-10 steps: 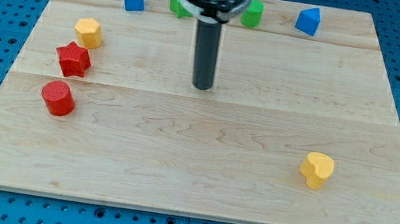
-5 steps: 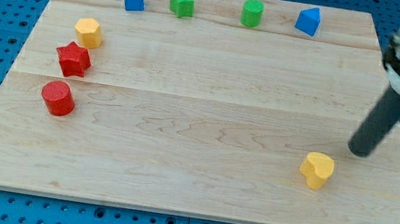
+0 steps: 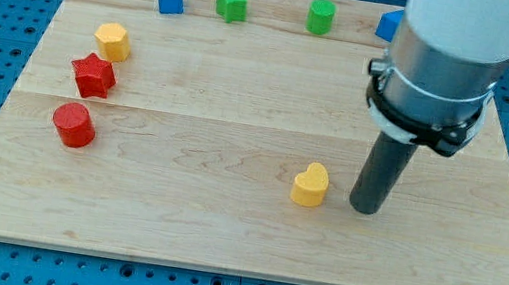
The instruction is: Push the yellow heart slightly towards the bottom left corner
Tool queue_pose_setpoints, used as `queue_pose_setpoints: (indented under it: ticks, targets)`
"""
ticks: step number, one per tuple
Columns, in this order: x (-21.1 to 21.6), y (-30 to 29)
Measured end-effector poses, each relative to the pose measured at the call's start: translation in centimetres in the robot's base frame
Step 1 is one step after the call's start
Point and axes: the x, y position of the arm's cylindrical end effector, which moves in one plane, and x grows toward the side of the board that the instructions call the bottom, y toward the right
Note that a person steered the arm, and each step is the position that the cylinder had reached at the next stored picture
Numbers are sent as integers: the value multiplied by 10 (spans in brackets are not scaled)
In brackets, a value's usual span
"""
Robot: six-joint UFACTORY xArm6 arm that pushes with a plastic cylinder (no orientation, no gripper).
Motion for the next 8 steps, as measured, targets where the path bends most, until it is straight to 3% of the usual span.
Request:
queue_pose_setpoints:
  ticks: [2, 4, 6, 7, 8]
  targets:
    - [-5, 1]
    - [8, -48]
    - [-27, -67]
    - [-21, -134]
    - [-13, -153]
